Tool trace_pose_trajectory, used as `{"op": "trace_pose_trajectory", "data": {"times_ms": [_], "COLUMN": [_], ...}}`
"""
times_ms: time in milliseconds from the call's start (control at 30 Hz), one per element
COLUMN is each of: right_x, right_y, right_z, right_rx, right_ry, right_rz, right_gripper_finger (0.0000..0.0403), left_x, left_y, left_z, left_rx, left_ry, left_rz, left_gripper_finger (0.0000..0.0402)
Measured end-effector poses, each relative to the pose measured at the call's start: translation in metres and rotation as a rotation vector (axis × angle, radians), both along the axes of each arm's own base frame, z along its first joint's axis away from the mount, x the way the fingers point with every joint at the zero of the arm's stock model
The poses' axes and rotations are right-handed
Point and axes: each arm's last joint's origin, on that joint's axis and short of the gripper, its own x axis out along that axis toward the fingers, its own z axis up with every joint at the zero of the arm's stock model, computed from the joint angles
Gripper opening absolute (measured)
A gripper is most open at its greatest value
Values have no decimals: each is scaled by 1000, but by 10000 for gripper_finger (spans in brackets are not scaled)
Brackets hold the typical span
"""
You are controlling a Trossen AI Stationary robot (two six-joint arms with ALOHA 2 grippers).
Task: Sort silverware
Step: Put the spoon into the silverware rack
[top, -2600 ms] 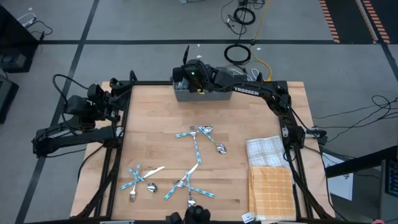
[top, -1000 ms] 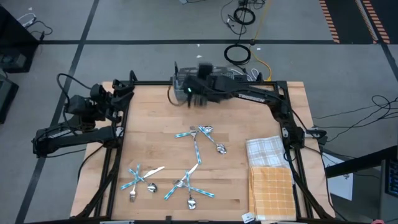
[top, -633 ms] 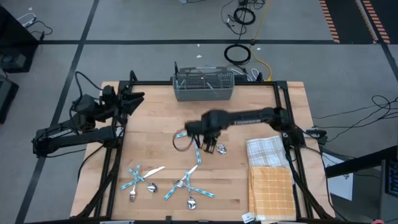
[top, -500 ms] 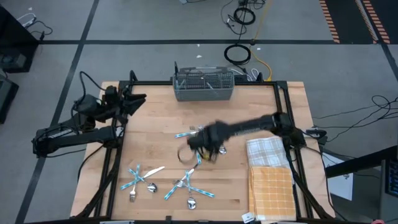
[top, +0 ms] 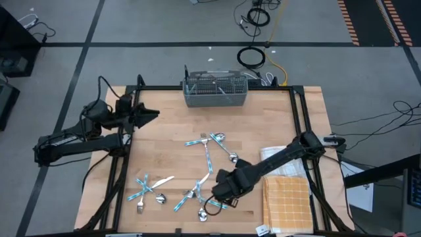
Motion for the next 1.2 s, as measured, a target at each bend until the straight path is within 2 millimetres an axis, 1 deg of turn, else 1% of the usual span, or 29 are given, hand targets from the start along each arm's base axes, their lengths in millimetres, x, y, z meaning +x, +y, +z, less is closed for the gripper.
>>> {"op": "trace_pose_trajectory", "data": {"times_ms": [167,233,400,533,633,700,767,867,967,1033,1100,1200], "right_x": [-7,-11,-33,-48,-57,-62,-63,-58,-42,-25,-9,12], "right_y": [15,25,64,94,113,124,131,135,131,122,108,84], "right_z": [0,0,0,2,4,7,14,28,39,44,44,33], "right_rx": [-12,-24,-8,-24,-20,-13,-24,-50,-15,20,36,56], "right_ry": [-14,-41,-84,-216,-314,-385,-481,-642,-762,-811,-825,-754], "right_rz": [75,85,88,83,79,97,135,158,122,98,60,5], "right_gripper_finger": [173,173,173,173,173,173,173,173,173,173,173,173], "left_x": [7,13,32,46,51,53,52,48,42,39,37,34], "left_y": [-9,-14,-31,-49,-62,-70,-76,-82,-84,-85,-84,-82], "left_z": [2,4,8,11,27,43,60,86,103,108,112,112], "left_rx": [-31,-60,-62,-44,-14,23,67,115,156,184,195,205], "left_ry": [-18,-39,-87,-114,-140,-179,-222,-296,-297,-255,-203,-143], "left_rz": [-122,-176,-271,-335,-355,-366,-370,-369,-366,-361,-348,-343], "left_gripper_finger": [152,152,152,152,152,152,152,152,152,152,152,152]}}
